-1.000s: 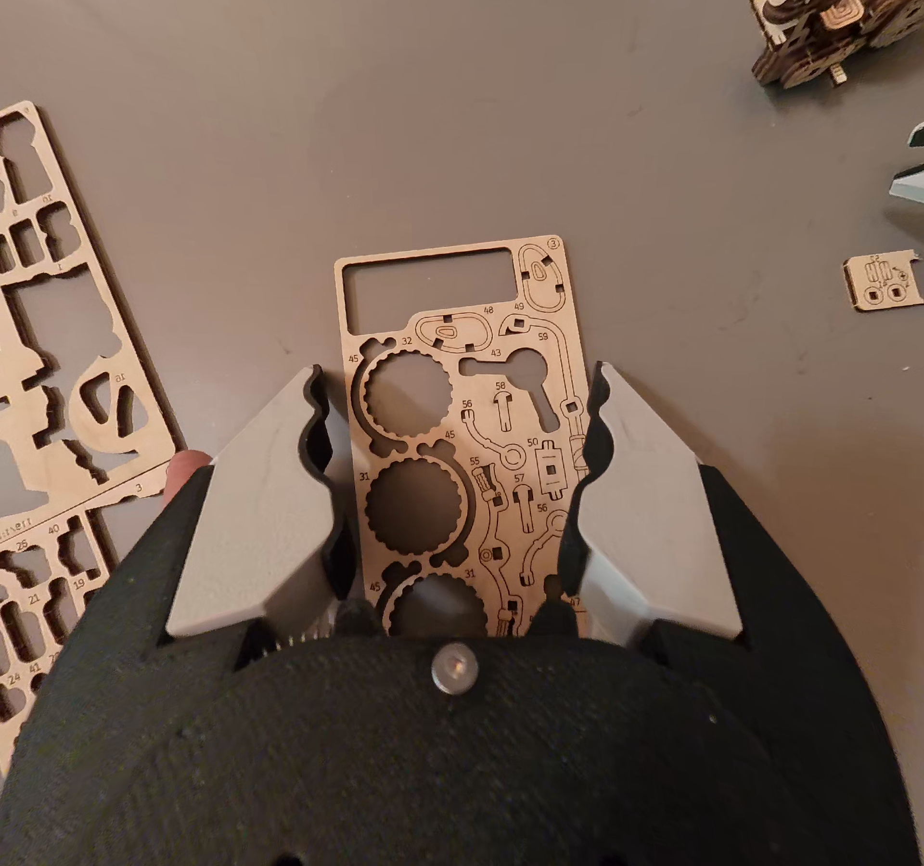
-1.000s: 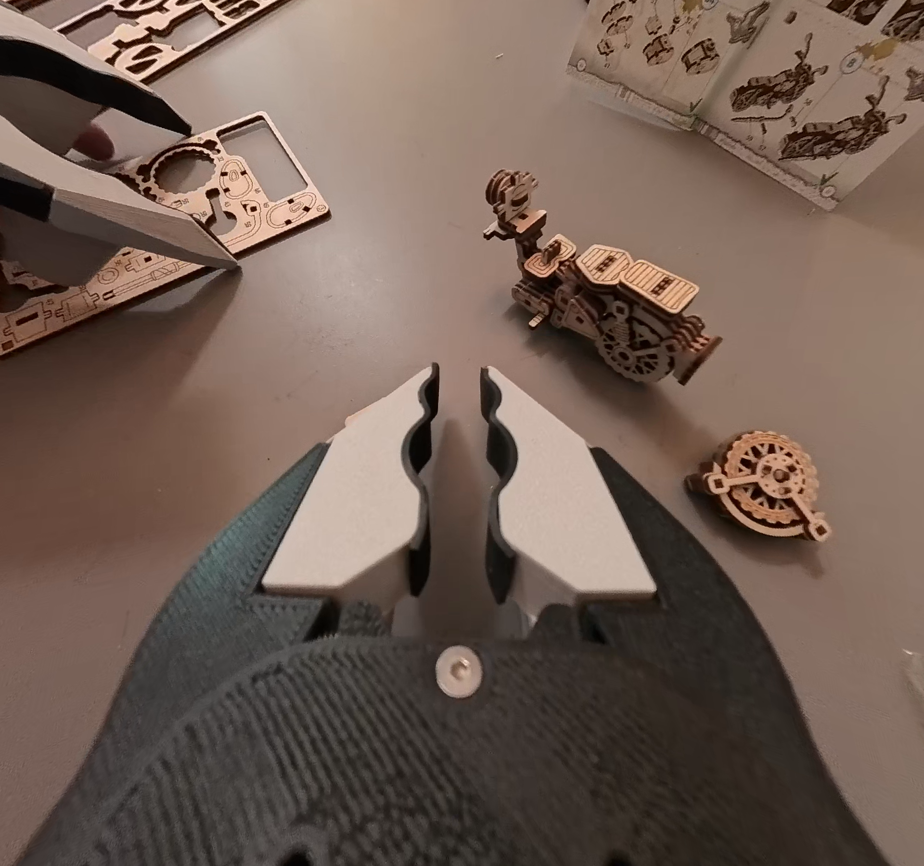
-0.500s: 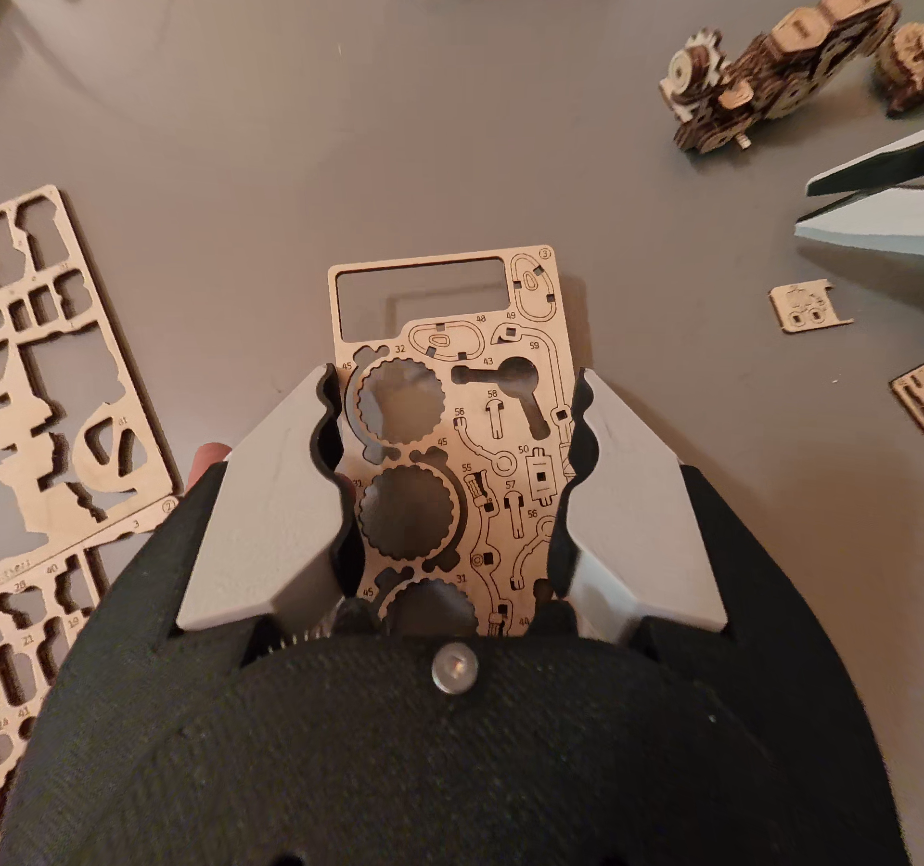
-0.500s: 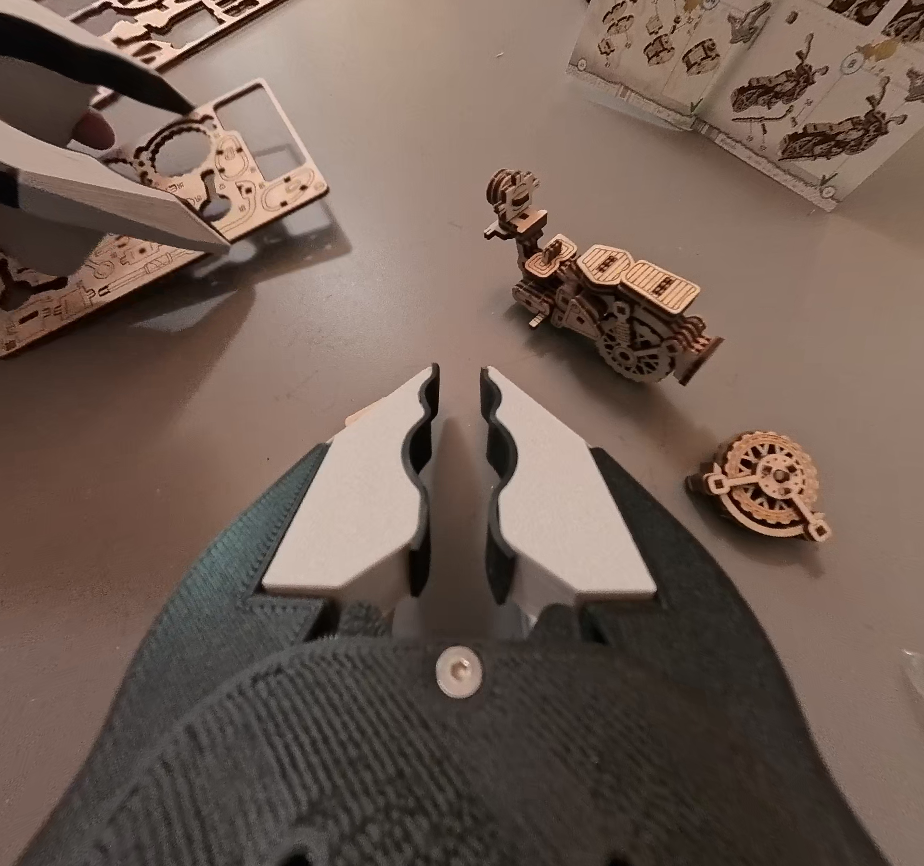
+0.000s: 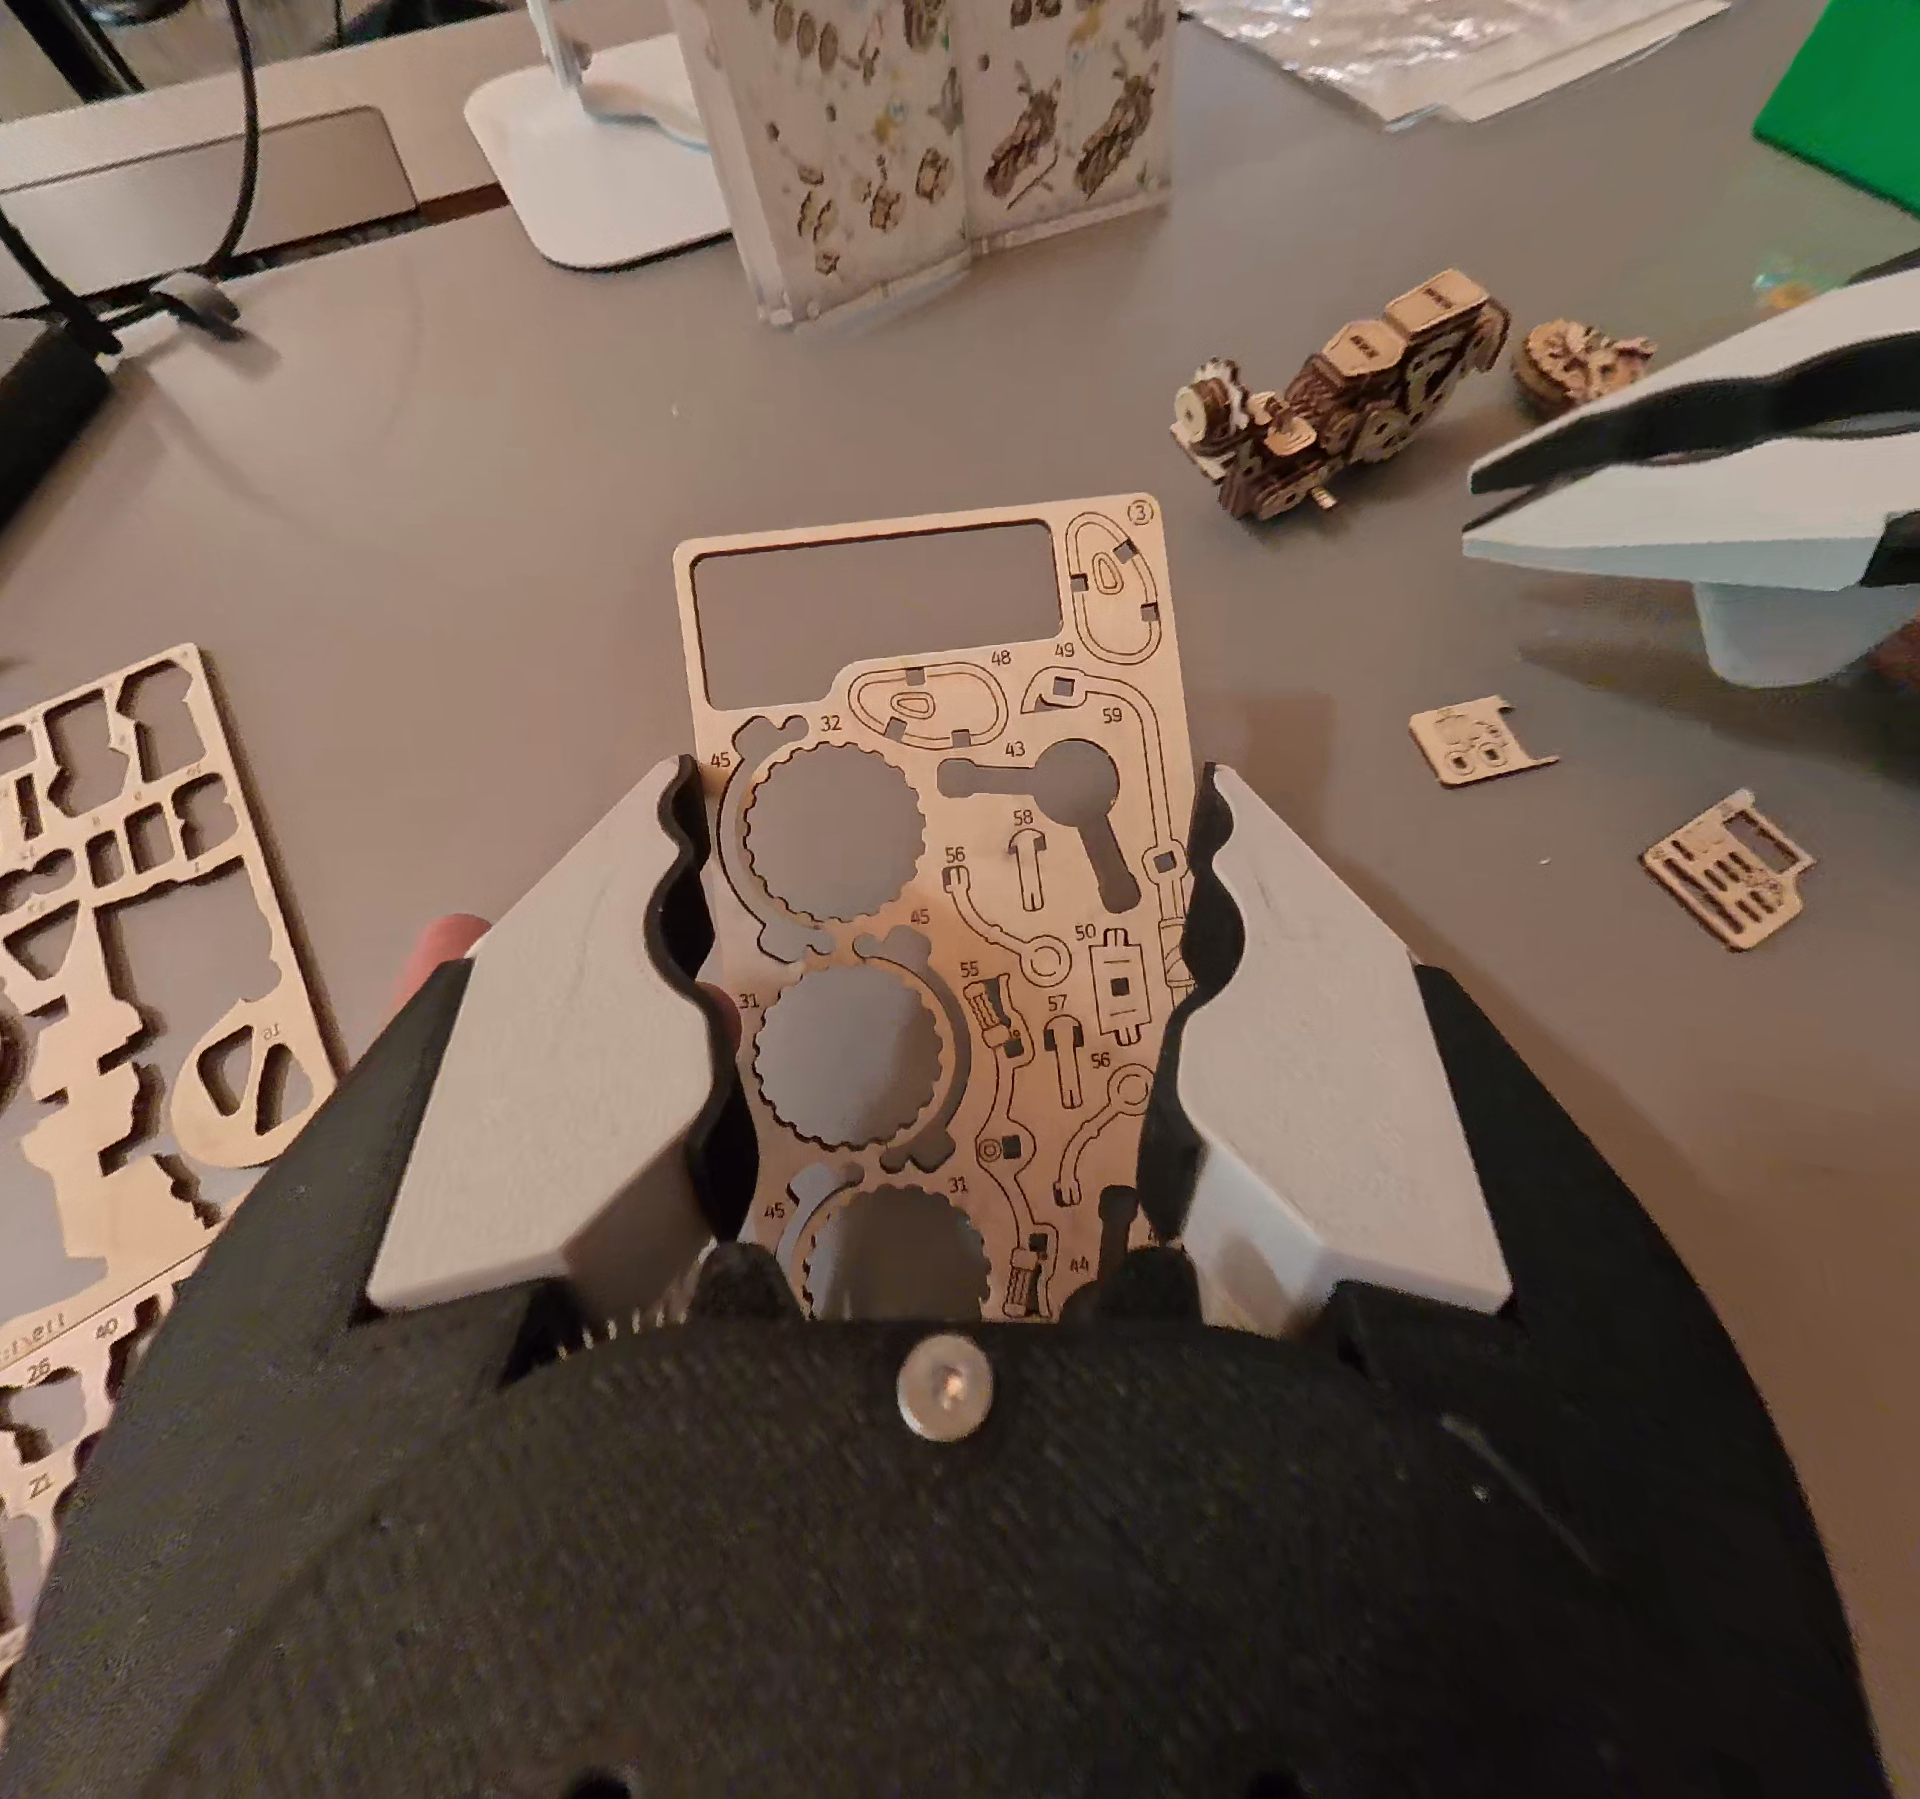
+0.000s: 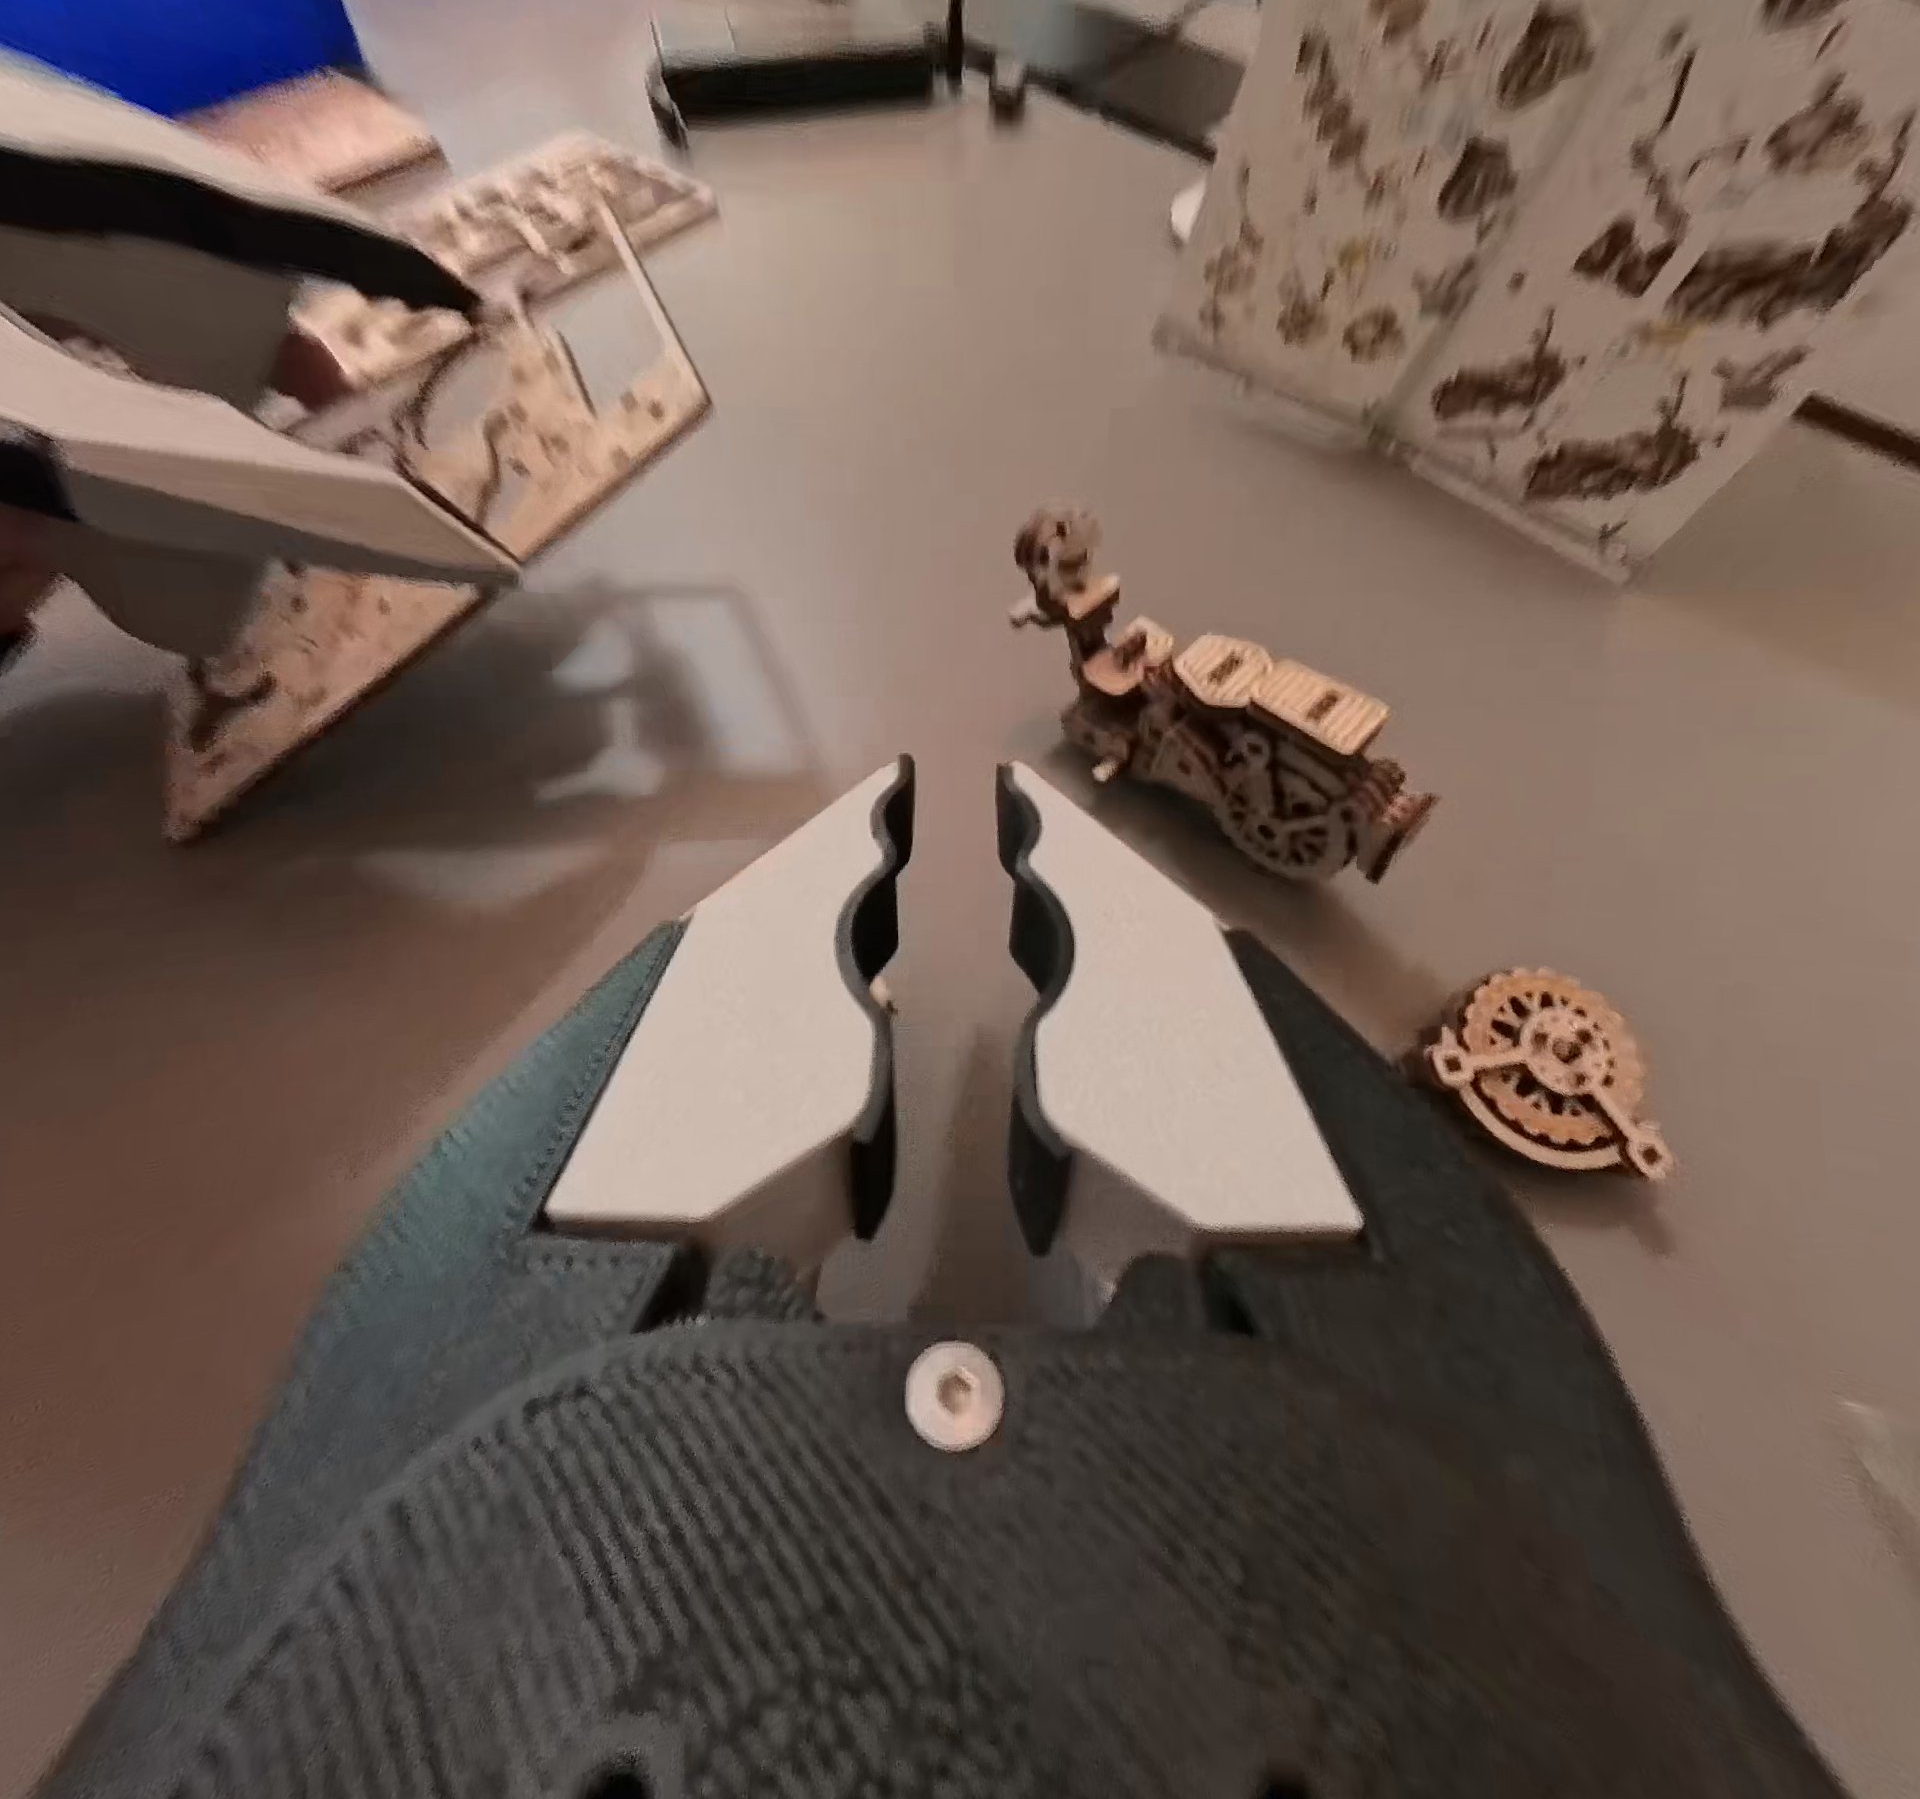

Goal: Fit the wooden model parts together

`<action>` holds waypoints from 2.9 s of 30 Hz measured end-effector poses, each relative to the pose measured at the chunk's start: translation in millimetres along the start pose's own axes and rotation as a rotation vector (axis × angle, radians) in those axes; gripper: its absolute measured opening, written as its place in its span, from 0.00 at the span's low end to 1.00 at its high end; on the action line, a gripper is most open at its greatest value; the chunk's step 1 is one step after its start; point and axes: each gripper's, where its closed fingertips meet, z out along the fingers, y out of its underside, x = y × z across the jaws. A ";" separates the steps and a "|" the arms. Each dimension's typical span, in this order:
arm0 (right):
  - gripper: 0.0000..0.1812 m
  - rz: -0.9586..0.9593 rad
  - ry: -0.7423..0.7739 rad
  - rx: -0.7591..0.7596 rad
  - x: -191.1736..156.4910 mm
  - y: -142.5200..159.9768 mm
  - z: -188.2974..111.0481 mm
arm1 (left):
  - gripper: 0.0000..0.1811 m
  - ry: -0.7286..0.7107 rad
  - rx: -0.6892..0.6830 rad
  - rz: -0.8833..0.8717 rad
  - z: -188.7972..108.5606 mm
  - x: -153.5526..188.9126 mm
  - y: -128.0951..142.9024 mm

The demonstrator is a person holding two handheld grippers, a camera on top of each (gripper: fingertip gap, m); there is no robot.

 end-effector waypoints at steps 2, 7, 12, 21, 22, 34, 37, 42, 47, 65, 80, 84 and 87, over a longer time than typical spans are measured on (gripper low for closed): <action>0.08 0.048 -0.050 0.091 -10.8 -16.3 -5.3 | 0.51 0.015 0.024 0.008 -1.4 5.4 -3.9; 0.15 0.199 -0.219 0.146 -44.8 -30.0 -5.3 | 0.51 0.057 0.095 0.060 -5.6 24.7 -13.6; 0.21 0.371 -0.350 0.194 -57.7 -41.5 -10.0 | 0.51 0.123 0.147 0.104 -10.6 47.9 -19.7; 0.12 0.372 -0.396 0.142 -62.6 -32.6 -8.0 | 0.51 0.217 0.172 0.092 -13.4 69.2 -19.9; 0.11 0.356 -0.394 0.137 -63.4 -31.8 -7.8 | 0.51 0.220 0.166 0.091 -12.8 69.8 -18.6; 0.04 0.391 -0.414 0.158 -55.8 -33.6 -11.6 | 0.48 0.289 0.172 -0.025 -14.1 68.0 -20.4; 0.04 0.397 -0.417 0.163 -53.5 -33.8 -12.4 | 0.48 0.302 0.170 -0.078 -13.3 62.4 -20.8; 0.04 0.402 -0.432 0.170 -53.9 -35.0 -13.9 | 0.48 0.349 0.154 -0.184 -11.3 55.8 -19.4; 0.04 0.401 -0.442 0.171 -54.3 -35.0 -14.6 | 0.45 0.403 0.143 -0.235 -9.8 54.2 -16.5; 0.04 0.403 -0.442 0.164 -51.8 -33.7 -14.8 | 0.43 0.395 0.128 -0.208 -5.7 50.3 -10.5; 0.04 0.400 -0.439 0.162 -51.3 -33.1 -14.7 | 0.42 0.390 0.123 -0.214 -4.5 47.9 -9.4; 0.04 0.399 -0.439 0.162 -51.3 -33.1 -14.7 | 0.42 0.389 0.121 -0.215 -4.3 47.8 -9.0; 0.04 0.400 -0.439 0.163 -51.3 -33.1 -14.7 | 0.42 0.388 0.121 -0.215 -4.3 47.6 -9.1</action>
